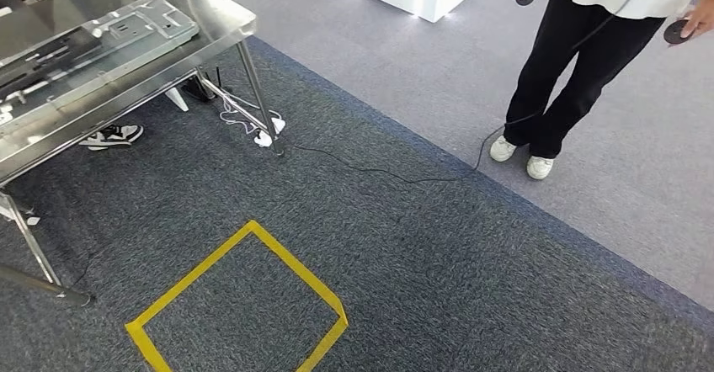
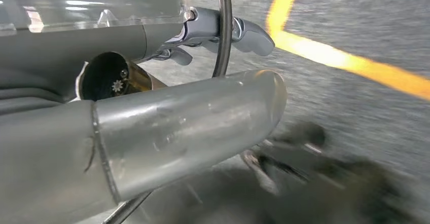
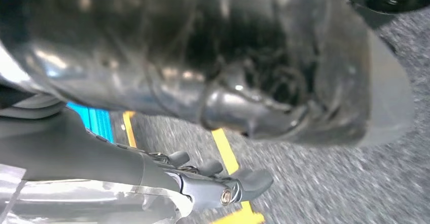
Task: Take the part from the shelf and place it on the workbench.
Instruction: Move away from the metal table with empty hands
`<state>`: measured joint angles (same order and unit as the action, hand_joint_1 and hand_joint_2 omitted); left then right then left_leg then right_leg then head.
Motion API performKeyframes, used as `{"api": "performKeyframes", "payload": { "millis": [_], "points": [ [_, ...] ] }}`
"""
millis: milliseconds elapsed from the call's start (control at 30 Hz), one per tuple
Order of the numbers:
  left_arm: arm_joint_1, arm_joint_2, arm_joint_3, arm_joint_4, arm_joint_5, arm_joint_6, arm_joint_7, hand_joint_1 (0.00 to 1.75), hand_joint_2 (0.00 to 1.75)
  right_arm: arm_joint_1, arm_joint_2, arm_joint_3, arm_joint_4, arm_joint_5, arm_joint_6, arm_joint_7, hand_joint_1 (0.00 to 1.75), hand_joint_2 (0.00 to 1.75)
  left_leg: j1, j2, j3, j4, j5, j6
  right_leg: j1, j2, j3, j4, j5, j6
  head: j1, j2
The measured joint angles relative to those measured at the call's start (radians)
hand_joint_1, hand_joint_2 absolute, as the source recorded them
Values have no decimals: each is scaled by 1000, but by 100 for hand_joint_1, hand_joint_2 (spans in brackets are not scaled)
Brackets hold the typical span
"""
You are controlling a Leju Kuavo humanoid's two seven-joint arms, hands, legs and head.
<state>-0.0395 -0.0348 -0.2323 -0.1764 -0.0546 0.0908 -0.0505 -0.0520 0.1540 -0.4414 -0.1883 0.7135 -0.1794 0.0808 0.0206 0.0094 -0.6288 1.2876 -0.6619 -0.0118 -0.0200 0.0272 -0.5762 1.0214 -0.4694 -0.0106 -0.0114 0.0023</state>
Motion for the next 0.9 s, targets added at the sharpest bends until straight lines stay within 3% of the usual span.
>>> {"api": "performKeyframes", "payload": {
  "millis": [33, 67, 133, 167, 233, 267, 300, 333, 367, 433, 500, 533, 600, 667, 733, 767, 800, 833, 900],
  "points": [
    [4, 4, 2, 0, 3, -1, 8, 0, 0, 1, 2, 0, 0, -1, -1, 0, 0, 0, -4, -4, -1, -5, 19, 9, 4, 17, 0, 1, 0, -1, 0, 0],
    [6, 6, 3, 0, 7, -2, 12, 0, 0, 3, 3, 0, 0, -3, -2, -3, 0, 0, -10, -10, 15, -48, 56, 20, 8, 33, 2, 1, 0, -1, 0, 0],
    [9, 10, 7, 0, 11, -1, 8, 0, 0, 2, 3, 0, 1, -7, -4, -13, 0, 0, -23, -48, 69, -185, 135, 47, 11, 60, 5, 1, 1, -1, 0, 0],
    [8, 11, 9, 0, 12, 0, 0, 0, 0, 0, 3, 0, 1, -7, -5, -18, 0, 0, -28, -67, 87, -237, 159, 56, 11, 71, 3, 2, 2, 0, 0, 0],
    [3, 9, 12, 0, 11, 4, -27, 0, 0, -3, 2, 0, 1, 2, -6, -24, 0, 0, -33, -83, 99, -277, 169, 65, 9, 92, -3, 1, 6, 8, 1, 0],
    [-1, 5, 13, 0, 10, 6, -48, 0, 0, -2, 1, 0, 1, 8, -6, -25, 0, 0, -34, -74, 102, -284, 172, 65, 8, 102, -5, -2, 10, 15, 1, 0],
    [-5, -1, 14, 0, 8, 9, -72, 0, 0, 0, -2, 0, 1, 17, -4, -26, 0, 0, -31, -62, 107, -292, 178, 67, 8, 101, -6, 0, 10, 19, 1, 0],
    [-7, -7, 14, 0, 5, 13, -99, 0, 0, 2, -6, 0, 1, 29, -1, -28, 0, 0, -29, -50, 113, -304, 184, 69, 11, 82, -12, 12, 0, 23, 1, 0],
    [-7, -13, 14, 0, 2, 16, -124, 0, 0, 2, -10, 1, 1, 42, 0, -29, 0, 0, -27, -36, 117, -315, 191, 72, 14, 56, -25, 41, -21, 27, 2, 0],
    [-8, -20, 15, -1, 2, 21, -155, 0, 0, 2, -18, 2, 1, 60, -1, -31, 0, 0, -26, -8, 118, -324, 195, 76, 16, 0, -80, 154, -90, 33, 2, 0],
    [-8, -25, 19, -1, 6, 21, -150, 0, 0, 2, -23, 3, 1, 61, -7, -33, 0, 0, -27, 22, 114, -322, 193, 76, 10, -17, -127, 256, -131, 42, 2, 0],
    [-8, -27, 21, -1, 6, 21, -137, 0, 0, 2, -26, 3, 1, 62, -10, -35, 0, 0, -27, 36, 113, -320, 191, 75, 6, -21, -127, 262, -124, 47, 2, 0],
    [-7, -32, 24, -1, 7, 20, -85, 0, 0, 4, -31, 2, 1, 62, -17, -36, 0, 0, -24, 62, 113, -311, 184, 68, -2, -40, -69, 165, -68, 55, 2, 0],
    [-4, -34, 28, 0, 12, 19, -28, 0, 0, 2, -35, 2, 1, 59, -21, -32, 0, 0, -24, 82, 110, -296, 172, 56, -1, -74, 0, 40, -24, 52, 2, 0],
    [0, -35, 32, 0, 17, 18, -4, 0, 0, 3, -37, 1, 1, 56, -22, -29, 0, 0, -26, 98, 111, -286, 164, 43, 4, -84, 17, 0, -17, 38, 1, 0],
    [1, -35, 34, 0, 21, 19, -1, 0, 0, 4, -38, 0, 1, 53, -23, -30, 0, 0, -26, 105, 113, -284, 163, 38, 5, -74, 14, 0, -13, 31, 1, 0],
    [0, -35, 37, 0, 27, 21, 2, 0, 0, 5, -38, -3, 1, 47, -25, -31, 0, 0, -24, 106, 114, -283, 160, 32, 5, -65, 13, 0, -11, 24, 1, 0],
    [0, -35, 42, 0, 33, 25, 6, 0, 0, 6, -39, -6, 1, 39, -28, -33, 0, 0, -21, 93, 113, -277, 152, 26, 3, -57, 12, -2, -8, 18, 1, 0],
    [0, -35, 52, 0, 42, 29, 13, 0, 0, 5, -39, -15, 1, 28, -32, -37, 0, 0, -16, 42, 88, -217, 105, 16, 0, -39, 11, -7, -2, 7, 1, 0]
  ]
}}
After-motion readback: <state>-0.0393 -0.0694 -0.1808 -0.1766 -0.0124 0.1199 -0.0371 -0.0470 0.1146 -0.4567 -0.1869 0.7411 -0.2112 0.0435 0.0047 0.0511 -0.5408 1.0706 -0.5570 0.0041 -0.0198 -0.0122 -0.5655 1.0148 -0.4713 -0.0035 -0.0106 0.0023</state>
